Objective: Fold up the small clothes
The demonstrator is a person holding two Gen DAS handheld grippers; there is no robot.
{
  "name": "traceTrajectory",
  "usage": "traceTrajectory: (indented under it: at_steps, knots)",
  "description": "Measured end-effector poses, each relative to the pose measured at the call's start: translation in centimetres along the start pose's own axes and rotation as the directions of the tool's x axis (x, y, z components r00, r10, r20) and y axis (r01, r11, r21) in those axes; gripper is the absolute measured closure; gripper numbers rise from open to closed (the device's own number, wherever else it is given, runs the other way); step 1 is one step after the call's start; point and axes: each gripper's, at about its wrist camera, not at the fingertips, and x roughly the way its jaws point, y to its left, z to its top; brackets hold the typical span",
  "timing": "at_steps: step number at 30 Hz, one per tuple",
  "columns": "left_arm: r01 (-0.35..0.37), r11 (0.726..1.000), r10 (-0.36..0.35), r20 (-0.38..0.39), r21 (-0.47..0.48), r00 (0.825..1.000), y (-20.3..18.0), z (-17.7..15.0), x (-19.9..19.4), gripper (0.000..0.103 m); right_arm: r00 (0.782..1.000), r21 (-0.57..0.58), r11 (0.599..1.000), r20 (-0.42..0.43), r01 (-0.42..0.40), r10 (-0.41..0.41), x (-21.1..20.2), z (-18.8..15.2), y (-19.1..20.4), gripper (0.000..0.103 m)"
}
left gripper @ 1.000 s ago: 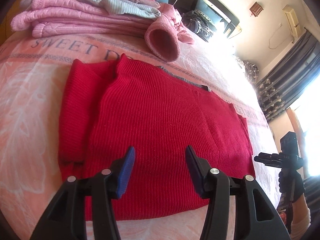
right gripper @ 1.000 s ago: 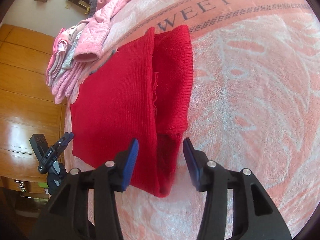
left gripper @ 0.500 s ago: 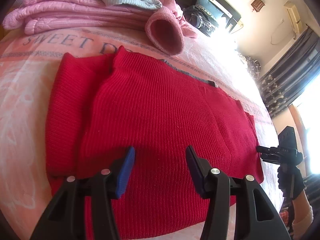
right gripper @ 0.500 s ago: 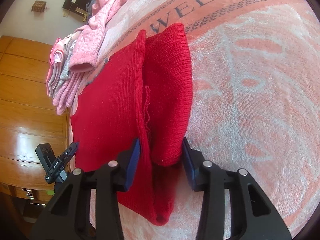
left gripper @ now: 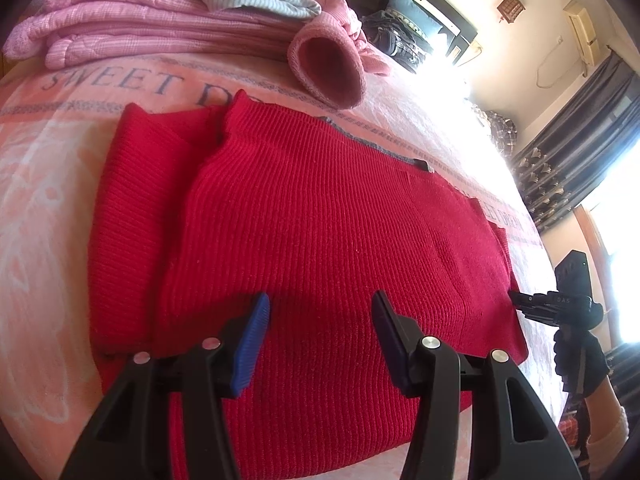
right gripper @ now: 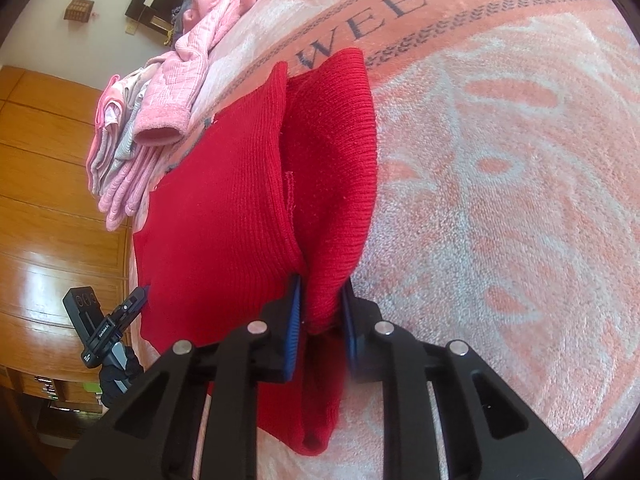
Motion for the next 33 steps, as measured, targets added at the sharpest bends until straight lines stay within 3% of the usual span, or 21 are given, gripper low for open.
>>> traceTrajectory:
  at_steps: [13,17,25,33]
  knots:
    - [-0.012,0.999,0.011,0.008,0.042,1.0,-0.4,-0.3,0.3,0.049,1.0,0.0,1.0,0.019,0.006,-0.006,0.6,-0.1,0.1,0.087]
    - [0.026,0.999,-0.026,0.003,-0.019,1.0,0.2,0.1,-0.3,0.047,0.999,0.011,0.999,0.019,0.04,-0.04,0.2,0.1,0.9,0.089]
    - [0.095,0.995,-0.095,0.031,-0.014,0.995,0.9,0.0,-3.4,0.047,0.988,-0.103,0.983,0.032,0.152,-0.15,-1.8,1.7,9.4,0.09]
    - [0.127,0.99,-0.124,0.047,-0.057,0.991,3.2,-0.3,-4.9,0.047,0.978,-0.274,0.94,0.013,0.204,-0.209,1.9,2.2,21.0,0.091]
